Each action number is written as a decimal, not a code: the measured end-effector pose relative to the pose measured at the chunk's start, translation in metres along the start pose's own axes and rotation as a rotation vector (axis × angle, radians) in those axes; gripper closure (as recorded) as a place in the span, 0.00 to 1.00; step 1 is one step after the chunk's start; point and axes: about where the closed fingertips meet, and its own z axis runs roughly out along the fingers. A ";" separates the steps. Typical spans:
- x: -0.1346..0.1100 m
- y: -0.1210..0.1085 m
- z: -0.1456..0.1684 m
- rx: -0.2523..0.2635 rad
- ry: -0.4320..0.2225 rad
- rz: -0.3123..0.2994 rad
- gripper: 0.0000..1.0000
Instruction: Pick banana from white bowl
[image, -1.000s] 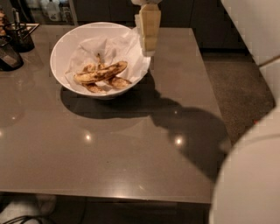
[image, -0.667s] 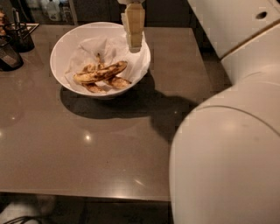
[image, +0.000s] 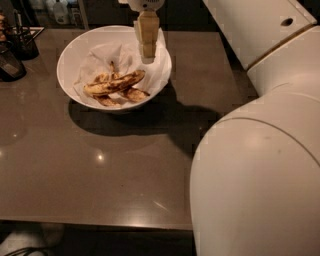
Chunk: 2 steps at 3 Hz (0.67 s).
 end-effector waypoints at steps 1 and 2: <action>-0.004 0.004 0.024 -0.050 -0.006 0.020 0.00; -0.009 0.010 0.043 -0.098 -0.022 0.037 0.05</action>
Offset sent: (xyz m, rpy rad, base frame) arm -0.0151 0.0154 -0.0610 -0.0494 0.2164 -0.0106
